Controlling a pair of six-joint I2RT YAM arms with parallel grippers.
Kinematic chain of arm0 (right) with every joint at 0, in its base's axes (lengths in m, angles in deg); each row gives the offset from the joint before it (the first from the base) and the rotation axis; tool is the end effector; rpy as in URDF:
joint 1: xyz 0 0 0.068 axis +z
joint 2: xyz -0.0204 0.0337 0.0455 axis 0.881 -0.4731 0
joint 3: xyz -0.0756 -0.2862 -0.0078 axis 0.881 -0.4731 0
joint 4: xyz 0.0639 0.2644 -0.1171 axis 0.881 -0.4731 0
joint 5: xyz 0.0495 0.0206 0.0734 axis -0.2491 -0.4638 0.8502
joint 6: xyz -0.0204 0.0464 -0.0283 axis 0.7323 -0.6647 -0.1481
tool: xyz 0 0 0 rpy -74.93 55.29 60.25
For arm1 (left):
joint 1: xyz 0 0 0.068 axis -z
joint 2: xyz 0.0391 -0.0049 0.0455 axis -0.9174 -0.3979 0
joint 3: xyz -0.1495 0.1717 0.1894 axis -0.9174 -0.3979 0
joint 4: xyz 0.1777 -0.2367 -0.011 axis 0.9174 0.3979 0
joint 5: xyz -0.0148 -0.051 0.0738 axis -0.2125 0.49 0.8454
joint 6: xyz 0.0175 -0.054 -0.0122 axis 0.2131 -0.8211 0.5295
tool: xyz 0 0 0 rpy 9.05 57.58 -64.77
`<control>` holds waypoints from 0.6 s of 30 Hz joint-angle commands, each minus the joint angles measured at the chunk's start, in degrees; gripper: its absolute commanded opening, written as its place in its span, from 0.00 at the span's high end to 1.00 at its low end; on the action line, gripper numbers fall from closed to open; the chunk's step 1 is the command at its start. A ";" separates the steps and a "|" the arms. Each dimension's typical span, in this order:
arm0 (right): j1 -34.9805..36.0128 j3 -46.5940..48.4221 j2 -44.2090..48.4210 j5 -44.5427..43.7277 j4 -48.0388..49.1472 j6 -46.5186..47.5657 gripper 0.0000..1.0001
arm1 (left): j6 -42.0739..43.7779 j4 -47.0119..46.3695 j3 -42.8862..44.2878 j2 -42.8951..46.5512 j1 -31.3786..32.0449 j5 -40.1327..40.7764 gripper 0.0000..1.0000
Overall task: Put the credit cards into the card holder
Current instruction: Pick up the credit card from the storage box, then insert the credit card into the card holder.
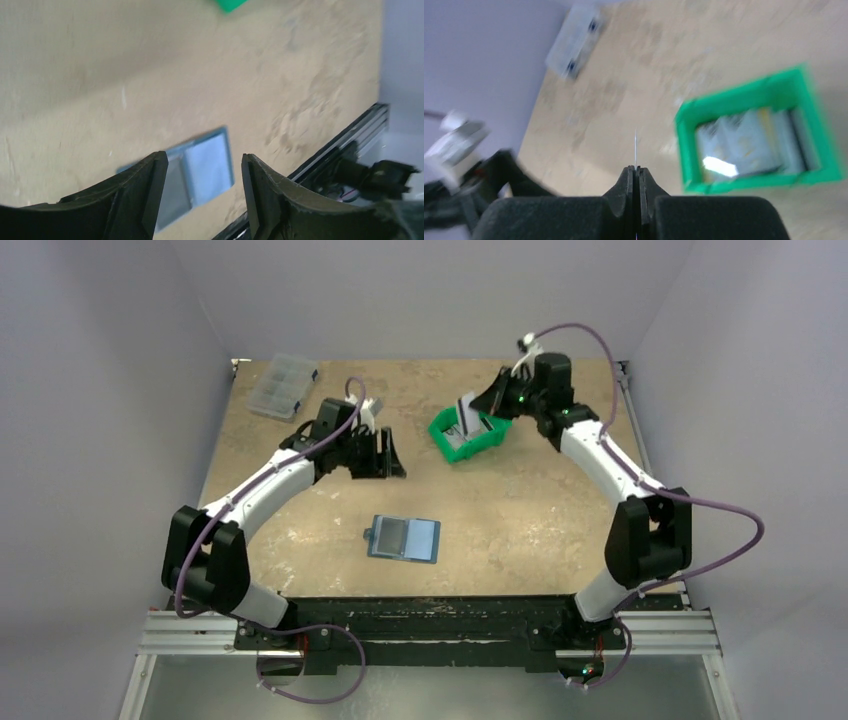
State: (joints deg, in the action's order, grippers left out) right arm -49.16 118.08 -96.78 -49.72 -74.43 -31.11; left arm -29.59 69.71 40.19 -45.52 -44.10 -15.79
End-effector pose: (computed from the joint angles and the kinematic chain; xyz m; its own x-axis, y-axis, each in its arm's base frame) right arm 0.4240 0.1122 0.3460 -0.5810 0.3105 -0.7524 -0.3344 0.7517 0.5684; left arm 0.3368 -0.1569 0.2872 -0.8475 -0.1258 -0.5157 0.2432 0.7716 -0.5878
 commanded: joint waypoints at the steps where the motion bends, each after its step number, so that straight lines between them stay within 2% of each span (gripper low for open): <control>1: 10.07 -13.66 6.92 6.83 -2.64 -6.41 1.00 | 3.91 4.77 -9.41 2.22 -0.46 3.95 0.43; 3: 14.27 -20.02 8.76 6.69 1.46 -9.32 1.00 | 4.71 4.98 -11.33 1.62 -0.48 4.06 0.48; 9: 23.73 -36.08 9.72 8.40 19.80 -20.62 1.00 | 5.84 3.86 -13.80 -0.12 -0.49 7.73 0.49; 12: 25.18 -41.52 9.19 8.31 27.23 -25.27 1.00 | 6.33 3.62 -14.30 -2.63 -0.49 9.56 0.54; 18: 25.27 -46.45 6.54 8.01 36.35 -28.90 1.00 | 5.74 2.78 -15.73 -4.25 -0.40 9.39 0.53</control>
State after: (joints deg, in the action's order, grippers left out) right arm -23.92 72.81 -89.59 -42.16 -50.52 -55.51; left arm -25.17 73.85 25.02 -49.27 -44.21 -7.22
